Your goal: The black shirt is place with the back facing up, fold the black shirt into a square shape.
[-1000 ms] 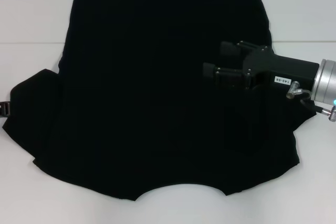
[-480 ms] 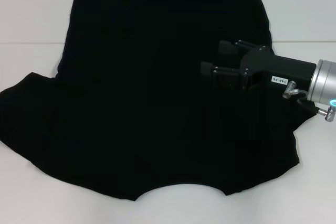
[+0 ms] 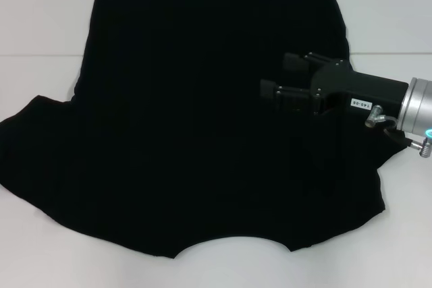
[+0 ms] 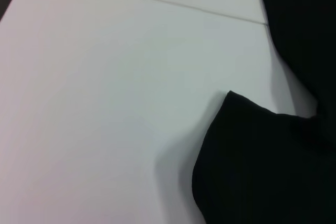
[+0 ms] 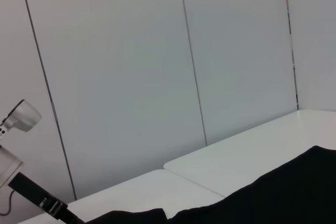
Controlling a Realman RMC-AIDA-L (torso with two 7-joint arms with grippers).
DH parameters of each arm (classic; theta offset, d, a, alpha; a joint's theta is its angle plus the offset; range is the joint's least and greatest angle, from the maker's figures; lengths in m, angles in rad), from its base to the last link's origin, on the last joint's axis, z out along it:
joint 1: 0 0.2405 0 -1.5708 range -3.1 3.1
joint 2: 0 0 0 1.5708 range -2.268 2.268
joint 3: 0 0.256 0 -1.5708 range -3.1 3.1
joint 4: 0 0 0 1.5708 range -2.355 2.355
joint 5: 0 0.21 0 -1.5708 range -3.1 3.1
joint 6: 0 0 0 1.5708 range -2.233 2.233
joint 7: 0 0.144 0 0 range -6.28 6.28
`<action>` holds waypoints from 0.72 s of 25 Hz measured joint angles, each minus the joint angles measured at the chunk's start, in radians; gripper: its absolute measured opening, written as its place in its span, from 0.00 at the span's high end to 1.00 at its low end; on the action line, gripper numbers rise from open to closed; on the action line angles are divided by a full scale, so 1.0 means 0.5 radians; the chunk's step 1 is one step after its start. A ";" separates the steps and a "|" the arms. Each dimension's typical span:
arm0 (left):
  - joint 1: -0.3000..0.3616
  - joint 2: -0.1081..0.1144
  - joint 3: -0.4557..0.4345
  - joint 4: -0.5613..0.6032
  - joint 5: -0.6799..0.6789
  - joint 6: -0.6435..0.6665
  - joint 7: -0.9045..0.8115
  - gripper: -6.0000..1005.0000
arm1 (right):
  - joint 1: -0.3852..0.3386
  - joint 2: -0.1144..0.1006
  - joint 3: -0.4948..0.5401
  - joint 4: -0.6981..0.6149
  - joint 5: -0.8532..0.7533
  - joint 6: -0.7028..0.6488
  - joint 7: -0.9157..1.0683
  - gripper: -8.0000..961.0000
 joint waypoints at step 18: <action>-0.076 0.003 0.001 0.014 -0.038 0.019 0.000 0.96 | -0.014 -0.003 0.014 0.015 -0.001 -0.006 -0.031 0.05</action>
